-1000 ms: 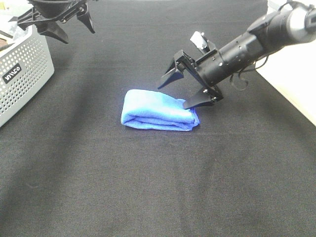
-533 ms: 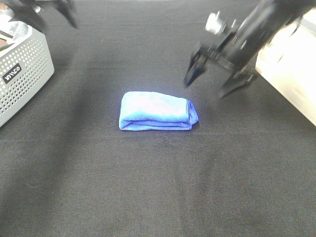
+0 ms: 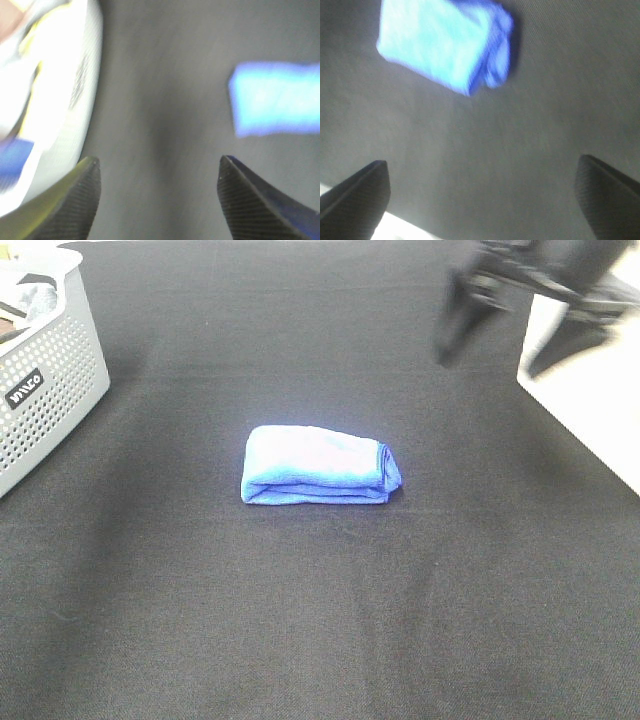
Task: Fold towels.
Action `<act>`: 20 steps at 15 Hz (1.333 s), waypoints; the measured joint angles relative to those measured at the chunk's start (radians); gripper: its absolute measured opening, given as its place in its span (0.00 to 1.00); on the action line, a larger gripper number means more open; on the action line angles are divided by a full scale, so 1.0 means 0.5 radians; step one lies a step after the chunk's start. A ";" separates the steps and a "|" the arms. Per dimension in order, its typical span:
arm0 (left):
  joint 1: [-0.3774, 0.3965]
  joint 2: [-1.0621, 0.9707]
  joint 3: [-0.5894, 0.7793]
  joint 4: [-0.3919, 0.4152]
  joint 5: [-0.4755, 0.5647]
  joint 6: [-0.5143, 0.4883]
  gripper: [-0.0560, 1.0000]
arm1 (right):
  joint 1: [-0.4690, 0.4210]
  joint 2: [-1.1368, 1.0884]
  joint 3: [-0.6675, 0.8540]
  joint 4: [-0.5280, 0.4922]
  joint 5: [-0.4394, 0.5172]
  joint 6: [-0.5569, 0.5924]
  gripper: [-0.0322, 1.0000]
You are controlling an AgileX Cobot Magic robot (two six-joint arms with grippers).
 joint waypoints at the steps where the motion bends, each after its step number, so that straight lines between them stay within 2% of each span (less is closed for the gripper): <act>1: 0.000 -0.212 0.226 0.032 0.004 0.014 0.66 | 0.000 -0.138 0.138 -0.026 -0.010 0.016 0.94; 5: 0.000 -1.100 1.104 0.036 0.018 0.014 0.66 | 0.002 -0.800 0.888 -0.168 -0.204 0.034 0.94; 9: 0.000 -1.916 1.680 0.036 0.028 0.064 0.66 | 0.002 -1.404 1.456 -0.288 -0.218 0.034 0.94; 10: 0.000 -2.094 1.758 0.030 0.028 0.124 0.66 | 0.002 -1.568 1.580 -0.300 -0.216 0.034 0.94; 11: 0.000 -2.094 1.758 0.030 0.028 0.124 0.66 | 0.002 -1.568 1.580 -0.300 -0.216 0.034 0.94; 14: 0.000 -2.556 1.886 -0.018 0.032 0.326 0.66 | 0.002 -2.118 1.824 -0.306 -0.216 0.034 0.94; 15: 0.000 -2.732 1.944 -0.052 0.032 0.360 0.66 | 0.002 -2.424 1.922 -0.322 -0.216 0.034 0.94; 16: 0.000 -2.732 1.944 -0.052 0.032 0.360 0.66 | 0.002 -2.424 1.922 -0.322 -0.216 0.034 0.94; 18: 0.000 -2.790 2.042 -0.114 0.038 0.376 0.66 | 0.002 -2.692 1.982 -0.376 -0.218 0.034 0.94; 20: 0.000 -2.790 2.068 -0.190 -0.004 0.460 0.66 | 0.002 -2.888 1.994 -0.392 -0.228 0.012 0.94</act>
